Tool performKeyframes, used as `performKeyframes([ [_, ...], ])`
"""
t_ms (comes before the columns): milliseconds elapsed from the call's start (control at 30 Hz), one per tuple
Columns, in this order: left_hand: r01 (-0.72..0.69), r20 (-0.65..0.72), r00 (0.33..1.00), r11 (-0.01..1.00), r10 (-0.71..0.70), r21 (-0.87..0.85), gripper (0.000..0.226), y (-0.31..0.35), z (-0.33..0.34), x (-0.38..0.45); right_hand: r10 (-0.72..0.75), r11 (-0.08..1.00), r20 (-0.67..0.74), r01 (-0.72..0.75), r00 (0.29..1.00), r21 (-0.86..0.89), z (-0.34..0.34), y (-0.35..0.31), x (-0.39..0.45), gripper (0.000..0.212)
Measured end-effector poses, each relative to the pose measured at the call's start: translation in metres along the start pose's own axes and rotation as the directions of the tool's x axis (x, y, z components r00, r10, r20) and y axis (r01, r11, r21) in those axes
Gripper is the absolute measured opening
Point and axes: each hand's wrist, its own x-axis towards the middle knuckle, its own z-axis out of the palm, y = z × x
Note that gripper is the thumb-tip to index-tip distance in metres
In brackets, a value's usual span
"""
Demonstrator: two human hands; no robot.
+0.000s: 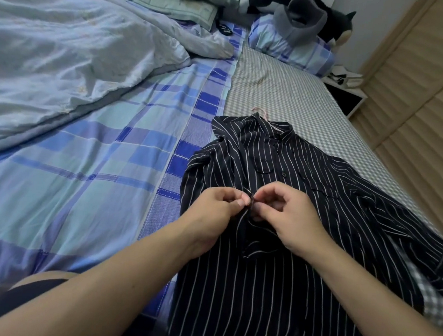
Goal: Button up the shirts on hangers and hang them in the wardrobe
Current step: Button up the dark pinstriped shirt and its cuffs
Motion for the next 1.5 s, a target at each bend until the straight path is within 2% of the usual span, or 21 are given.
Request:
performKeyframes([
  [100, 0.026, -0.008, 1.0, 1.0, -0.026, -0.012, 0.019, -0.004, 0.003, 0.002, 0.046, 0.996, -0.017, -0.044, 0.999, 0.081, 0.003, 0.005, -0.004, 0.016],
  [200, 0.013, -0.058, 0.998, 0.997, -0.008, 0.08, 0.015, -0.007, 0.003, 0.002, 0.101, 0.983, -0.047, -0.093, 0.994, 0.158, 0.006, 0.009, -0.006, 0.015],
  [300, -0.038, -0.049, 0.998, 0.991, 0.045, 0.125, 0.017, -0.007, 0.004, 0.002, 0.146, 0.961, -0.014, -0.138, 0.989, 0.242, 0.011, 0.014, -0.012, 0.028],
  [467, -0.097, -0.072, 0.992, 0.988, 0.106, 0.124, 0.004, -0.011, 0.011, -0.003, 0.195, 0.914, -0.158, -0.12, 0.968, 0.388, 0.021, 0.013, -0.019, 0.022],
  [567, -0.119, -0.167, 0.976, 0.985, 0.138, 0.122, 0.017, -0.015, 0.011, -0.004, 0.259, 0.858, -0.172, -0.145, 0.95, 0.492, 0.023, 0.009, -0.019, 0.021],
  [633, -0.102, -0.199, 0.974, 0.994, 0.107, 0.039, 0.017, -0.014, 0.01, -0.005, 0.283, 0.873, -0.217, -0.158, 0.934, 0.461, 0.022, 0.008, -0.02, 0.016],
  [700, -0.092, -0.188, 0.978, 0.996, 0.092, 0.01, 0.014, -0.012, 0.009, -0.006, 0.279, 0.917, -0.236, -0.185, 0.931, 0.354, 0.019, 0.006, -0.021, 0.008],
  [800, -0.094, -0.16, 0.982, 0.995, 0.098, 0.033, 0.01, -0.012, 0.01, -0.006, 0.288, 0.939, -0.183, -0.239, 0.94, 0.247, 0.016, 0.005, -0.022, 0.004],
  [933, -0.121, -0.136, 0.982, 0.991, 0.128, 0.057, 0.008, -0.01, 0.009, -0.009, 0.314, 0.917, -0.096, -0.275, 0.945, 0.289, 0.01, 0.002, -0.02, 0.01],
  [1100, -0.149, -0.105, 0.981, 0.981, 0.162, 0.123, 0.011, -0.008, 0.009, -0.009, 0.38, 0.765, 0.171, -0.413, 0.909, 0.494, -0.001, -0.004, -0.018, 0.015],
  [1233, -0.135, -0.081, 0.986, 0.984, 0.144, 0.113, 0.014, -0.007, 0.008, -0.006, 0.411, 0.62, 0.297, -0.503, 0.862, 0.602, -0.007, -0.001, -0.018, 0.025],
  [1333, -0.121, -0.057, 0.99, 0.988, 0.126, 0.091, 0.012, -0.006, 0.007, -0.007, 0.39, 0.6, 0.323, -0.504, 0.862, 0.621, -0.008, 0.001, -0.02, 0.031],
  [1500, -0.119, 0.004, 0.993, 0.983, 0.119, 0.141, 0.012, 0.0, 0.008, -0.012, 0.416, 0.637, 0.232, -0.464, 0.879, 0.615, -0.011, -0.001, -0.023, 0.022],
])
